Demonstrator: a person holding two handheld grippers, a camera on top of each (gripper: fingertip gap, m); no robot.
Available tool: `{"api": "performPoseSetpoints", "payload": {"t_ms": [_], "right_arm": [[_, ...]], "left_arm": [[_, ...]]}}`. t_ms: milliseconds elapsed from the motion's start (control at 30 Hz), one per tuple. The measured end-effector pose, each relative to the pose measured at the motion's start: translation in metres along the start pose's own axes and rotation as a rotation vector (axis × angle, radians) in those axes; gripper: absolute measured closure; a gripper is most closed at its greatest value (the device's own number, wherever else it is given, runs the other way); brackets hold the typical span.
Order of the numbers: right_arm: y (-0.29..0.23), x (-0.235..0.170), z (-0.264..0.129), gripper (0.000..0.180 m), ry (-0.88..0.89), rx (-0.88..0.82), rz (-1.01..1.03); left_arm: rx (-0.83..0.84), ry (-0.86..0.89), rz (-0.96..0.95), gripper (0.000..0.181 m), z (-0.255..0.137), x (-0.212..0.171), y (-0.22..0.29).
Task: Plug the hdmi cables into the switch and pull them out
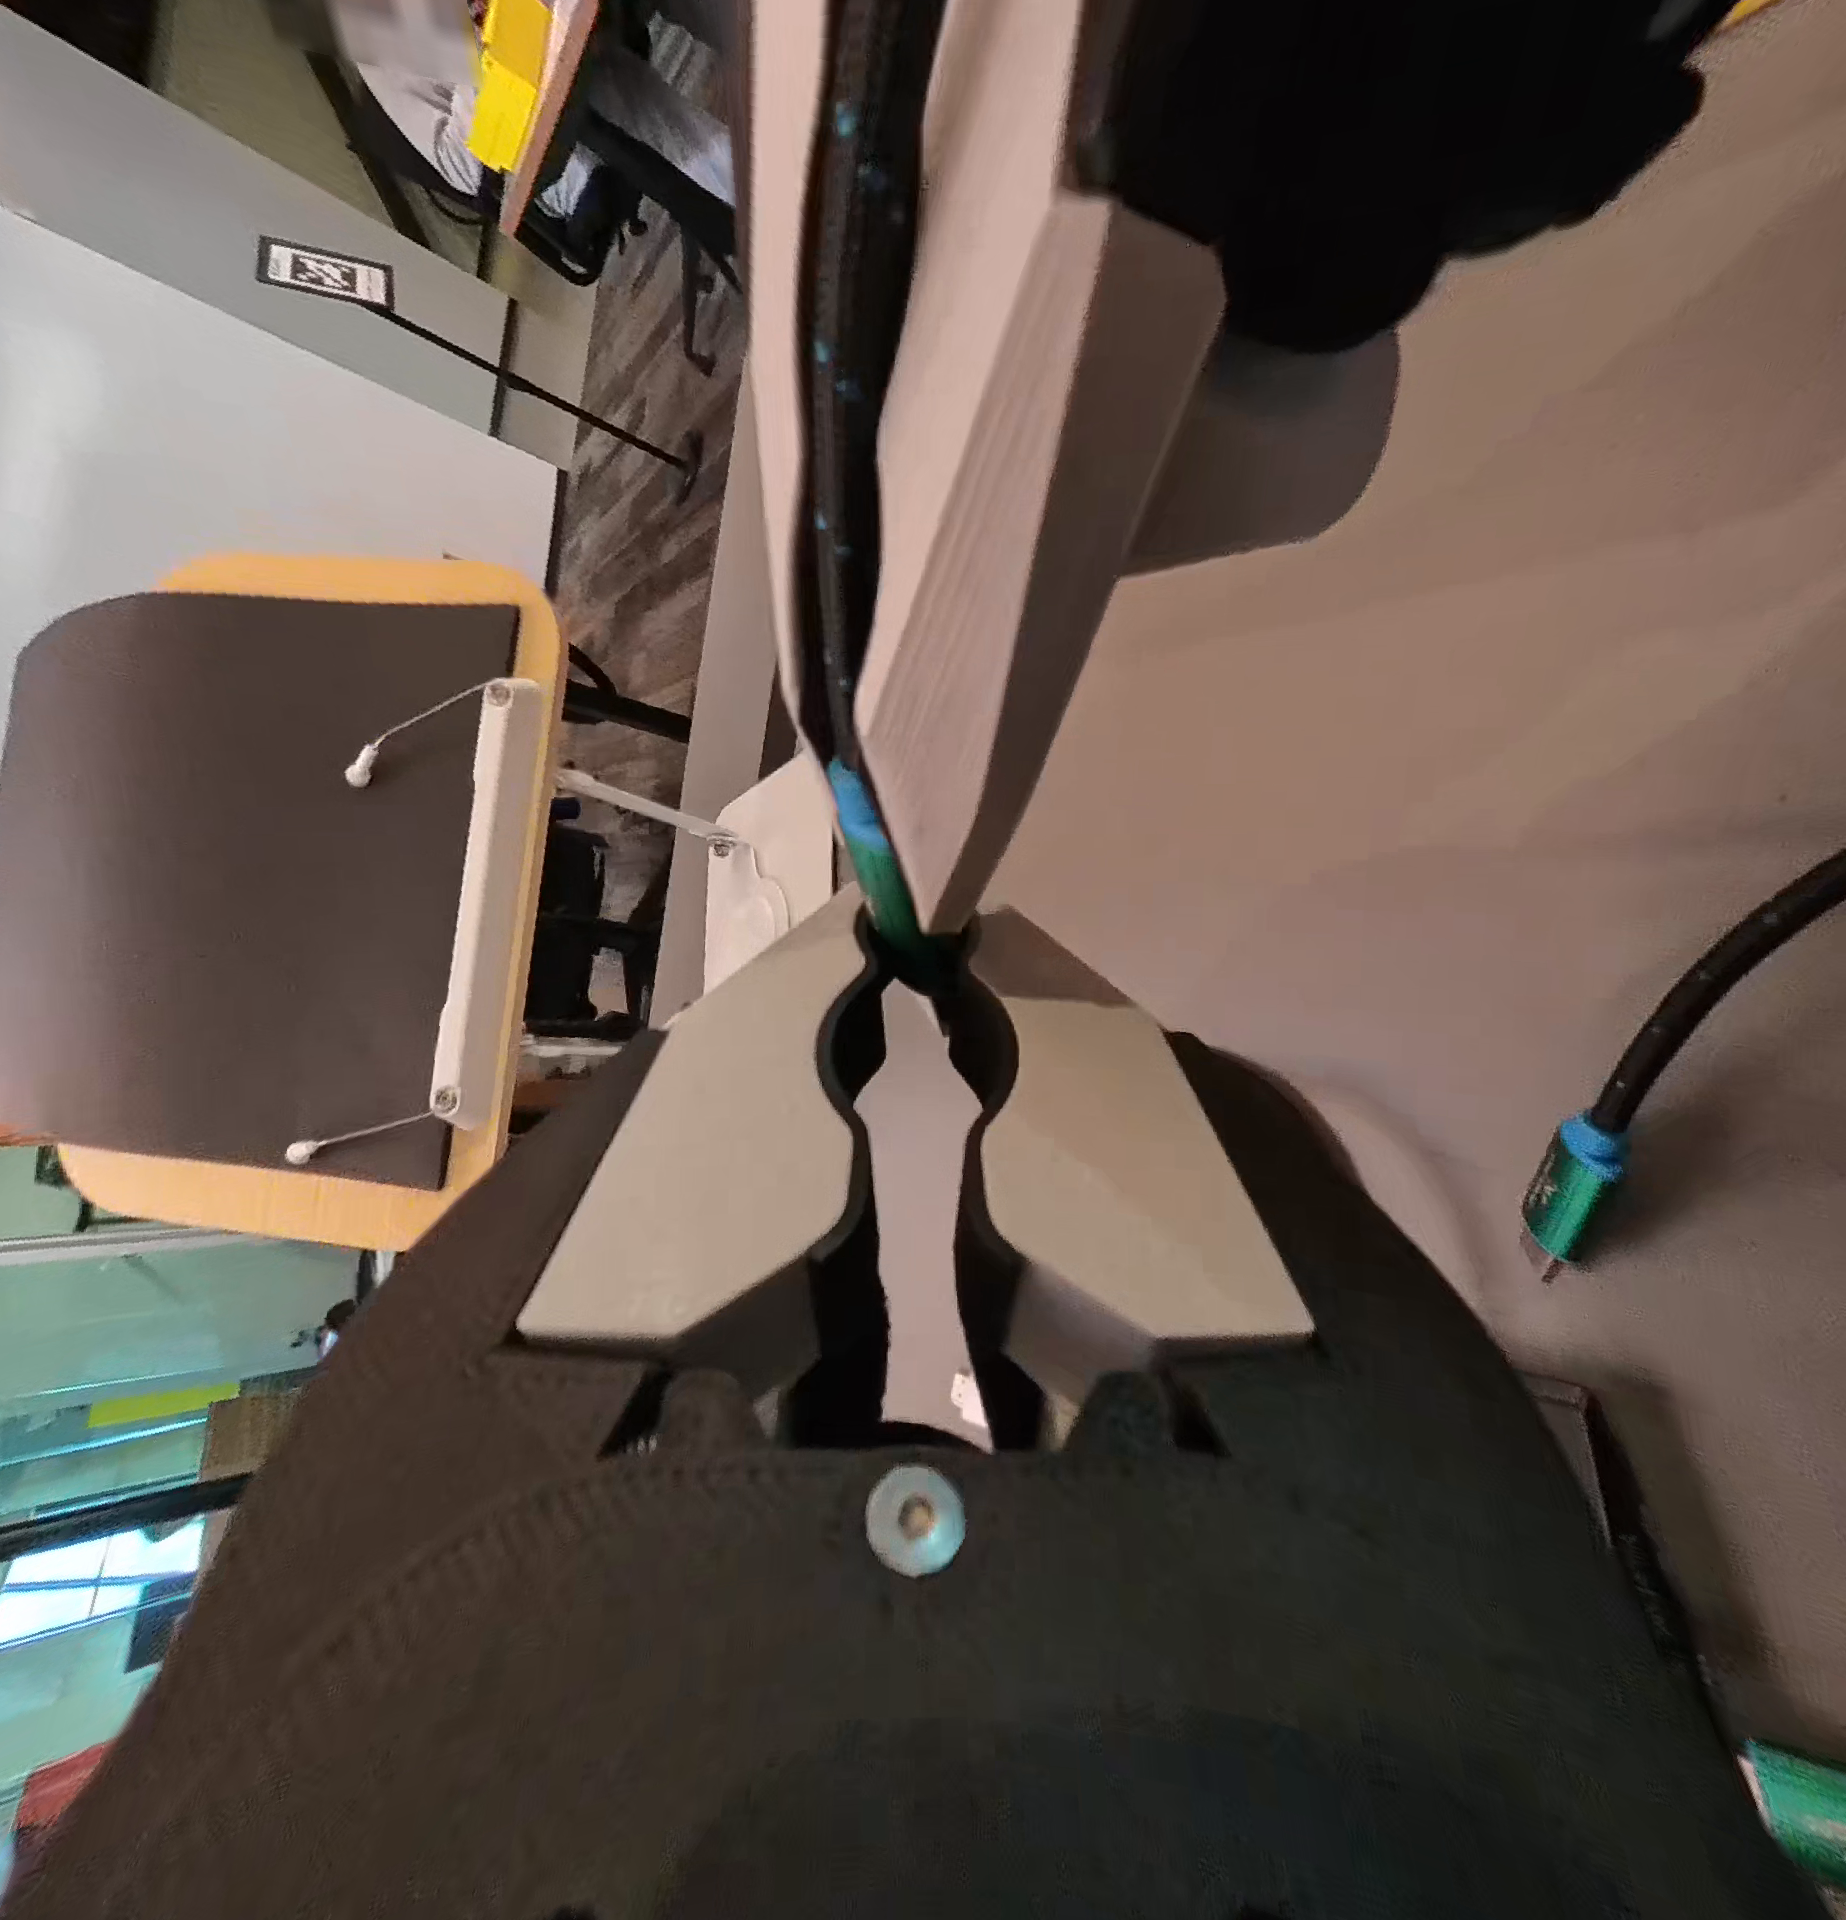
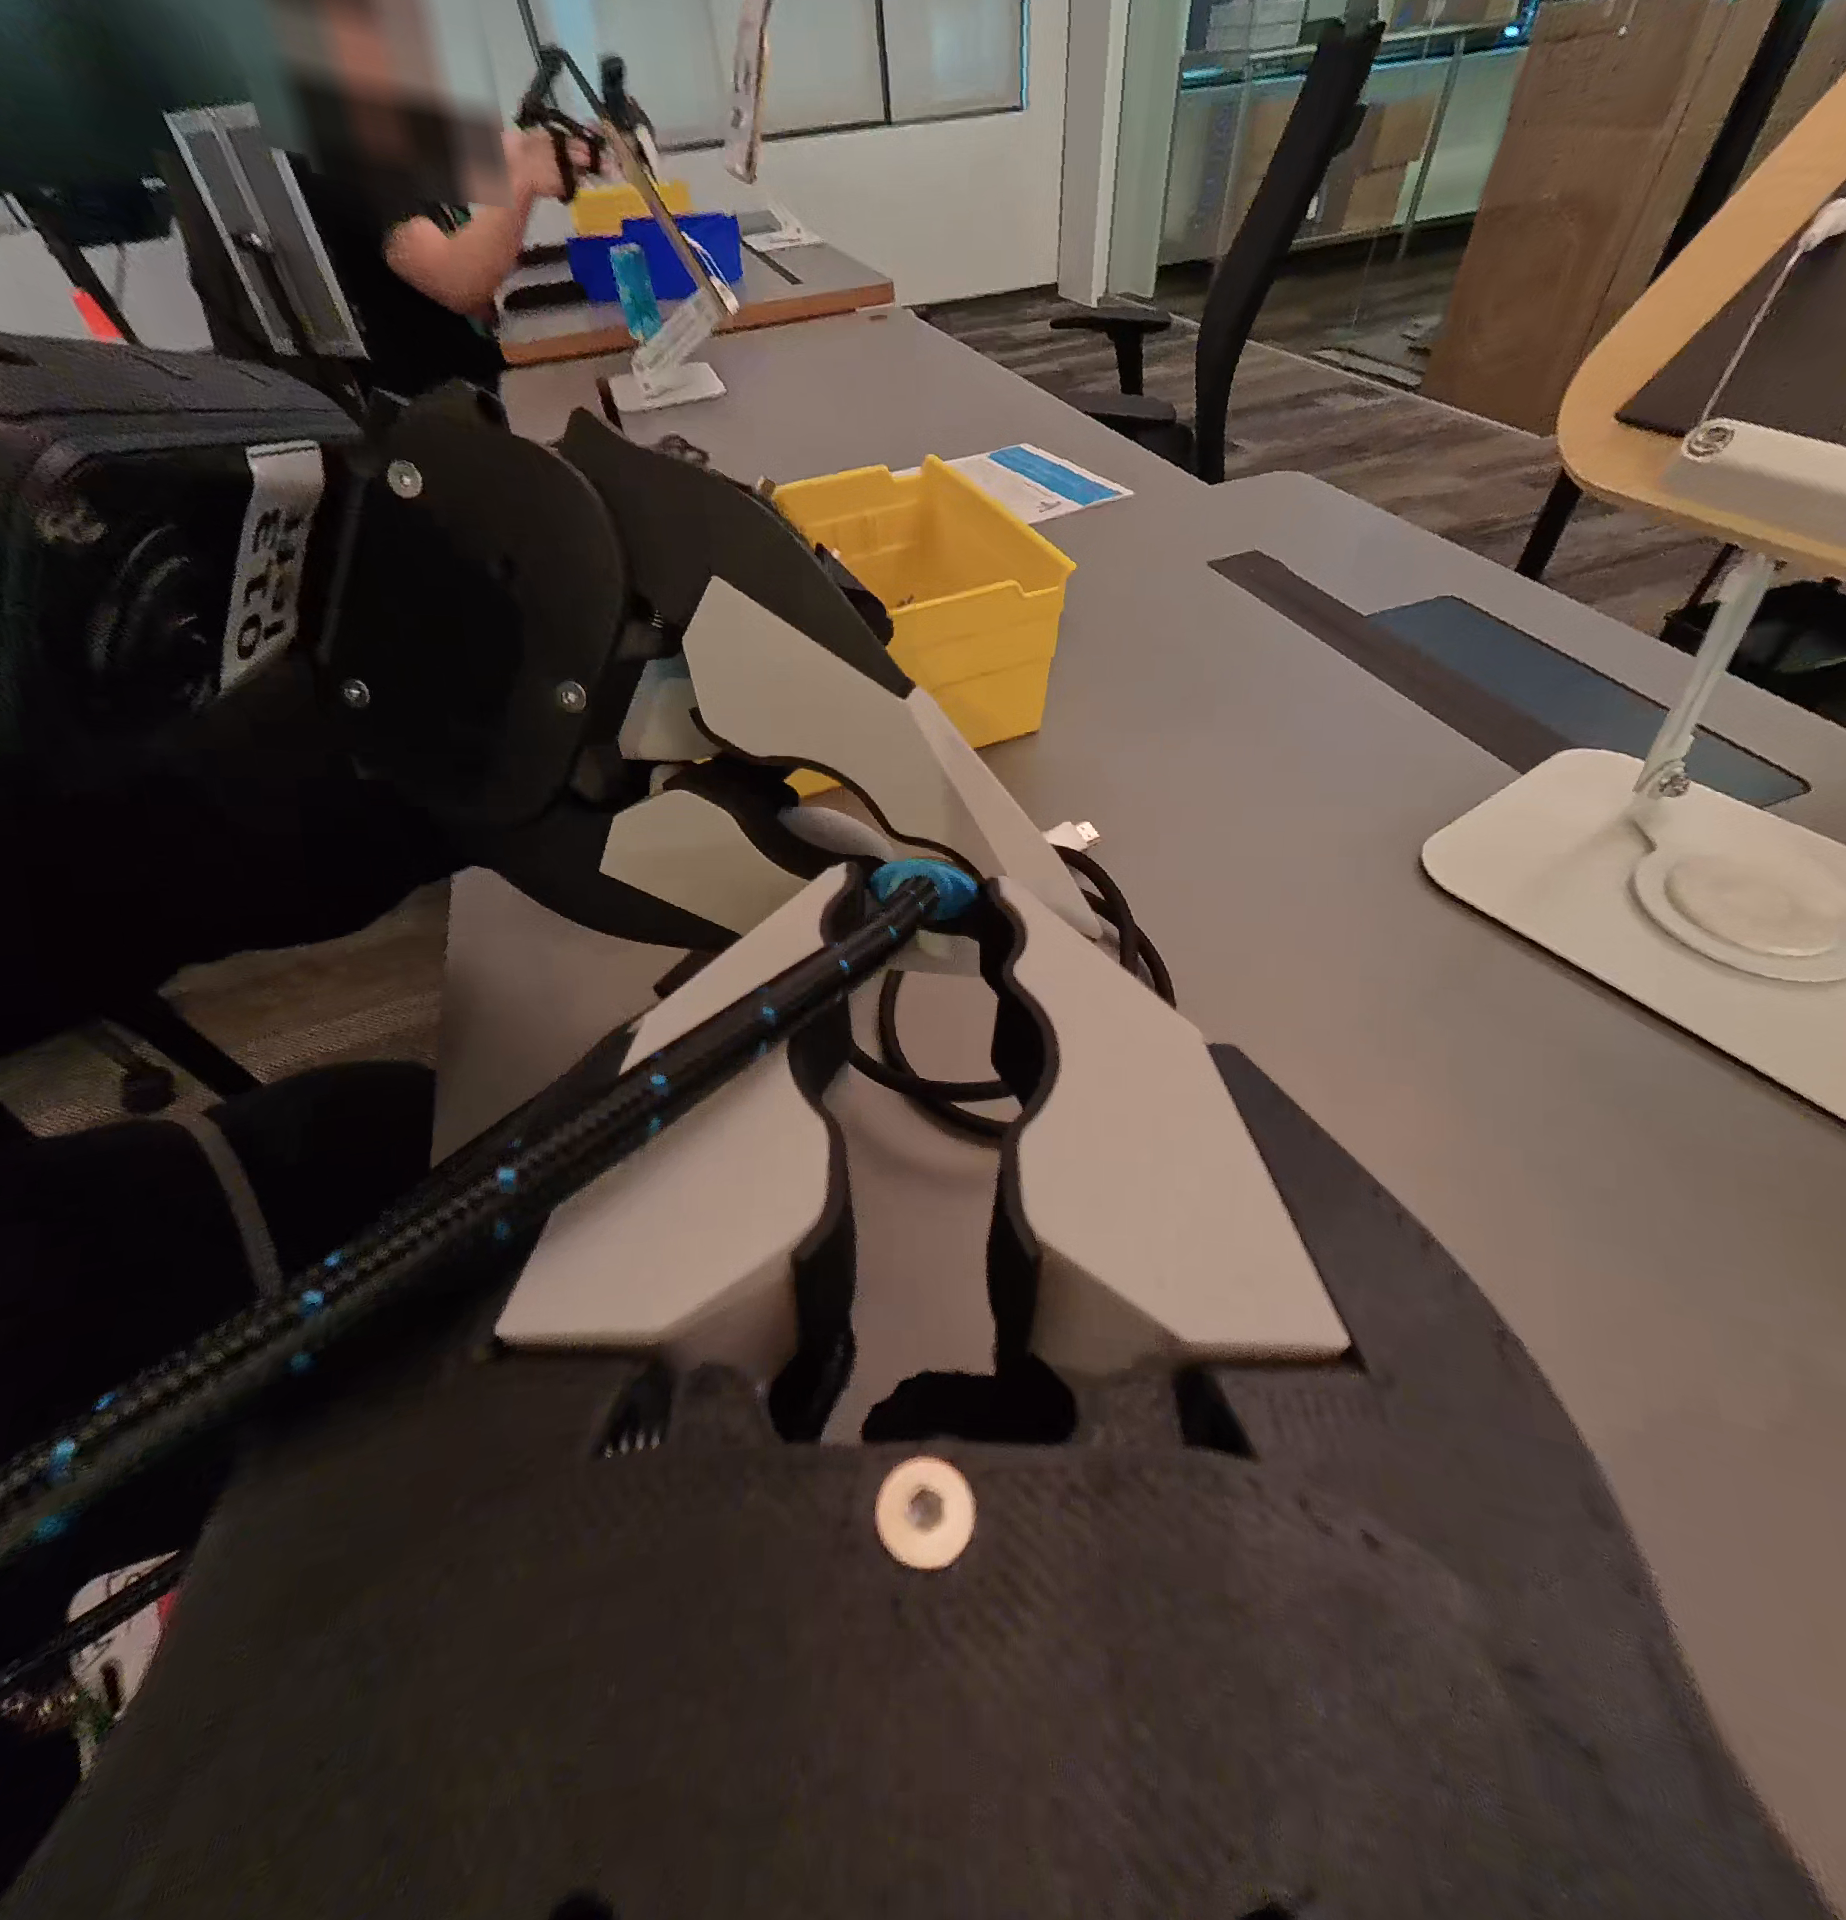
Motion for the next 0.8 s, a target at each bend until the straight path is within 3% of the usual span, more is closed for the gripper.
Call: {"api": "performPoseSetpoints", "payload": {"t_ms": [300, 400, 467, 600, 667, 800], "right_arm": [[0.003, -0.005, 0.004, 0.162, -0.057, -0.049, -0.036], [0.002, 0.001, 0.000, 0.162, -0.011, -0.063, -0.095], [0.002, 0.006, -0.006, 0.162, 0.032, -0.074, -0.122], [-0.006, 0.019, -0.019, 0.162, 0.144, -0.073, -0.213], [-0.013, 0.022, -0.023, 0.161, 0.171, -0.065, -0.272], [-0.032, 0.030, -0.026, 0.162, 0.222, -0.016, -0.411]], "left_arm": [[-0.012, -0.029, 0.001, 0.178, 0.006, 0.001, 0.002], [-0.066, 0.018, -0.120, 0.176, 0.003, 0.004, 0.000], [-0.136, 0.032, -0.274, 0.160, 0.002, -0.004, -0.004], [-0.470, 0.246, -0.792, 0.148, -0.019, 0.000, -0.007], [-0.735, 0.423, -1.064, 0.139, -0.039, 0.014, -0.009], [-1.047, 0.584, -1.313, 0.124, -0.057, 0.021, -0.002]]}}
Point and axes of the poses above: each gripper's, where its closed fingertips meet, z out along the fingers, x out of its top, y = z × x across the jaws, the point moved 2 cm from there along -z, back along the fingers, and after that the axes turned 5 degrees about -z, right-handed, at the moved point
